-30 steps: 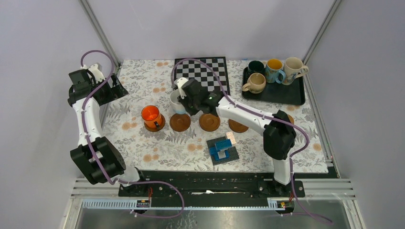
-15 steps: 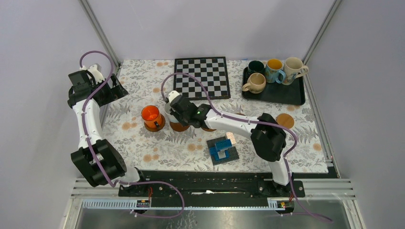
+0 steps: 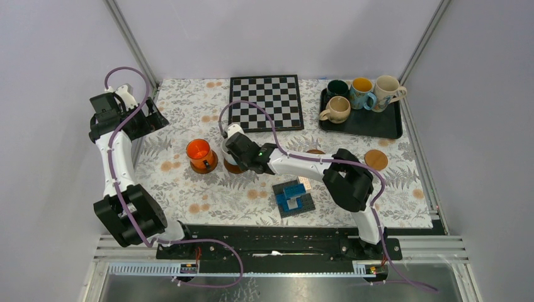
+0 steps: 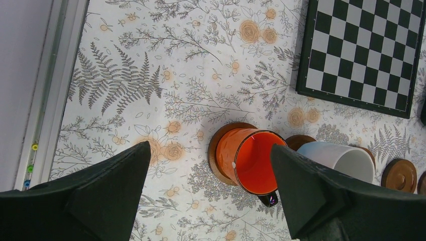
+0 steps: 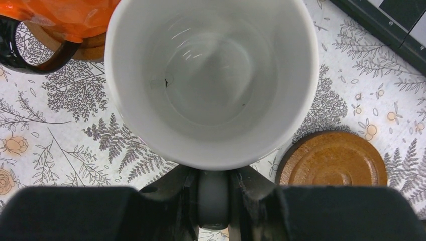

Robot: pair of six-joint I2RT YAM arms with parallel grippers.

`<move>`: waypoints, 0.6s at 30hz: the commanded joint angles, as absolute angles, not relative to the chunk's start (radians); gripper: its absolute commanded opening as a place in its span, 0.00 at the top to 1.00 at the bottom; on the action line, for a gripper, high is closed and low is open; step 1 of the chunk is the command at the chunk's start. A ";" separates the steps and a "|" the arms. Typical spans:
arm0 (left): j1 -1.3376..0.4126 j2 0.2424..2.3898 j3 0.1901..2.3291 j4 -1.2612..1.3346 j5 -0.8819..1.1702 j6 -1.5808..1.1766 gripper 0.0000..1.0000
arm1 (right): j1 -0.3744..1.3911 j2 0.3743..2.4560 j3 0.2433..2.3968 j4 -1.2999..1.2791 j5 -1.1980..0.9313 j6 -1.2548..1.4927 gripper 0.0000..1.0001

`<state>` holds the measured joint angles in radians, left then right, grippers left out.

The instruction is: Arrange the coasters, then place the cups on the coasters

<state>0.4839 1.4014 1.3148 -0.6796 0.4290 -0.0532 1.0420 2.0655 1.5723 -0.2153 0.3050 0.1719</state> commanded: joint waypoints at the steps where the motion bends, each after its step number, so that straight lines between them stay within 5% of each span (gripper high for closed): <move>1: 0.492 1.385 1.316 -0.648 0.420 -0.046 0.01 | 1.051 2.035 1.573 -0.112 0.361 0.260 1.00; 18: 0.494 1.385 1.297 -0.649 0.418 -0.053 0.01 | 1.061 2.048 1.527 -0.065 0.435 0.297 0.99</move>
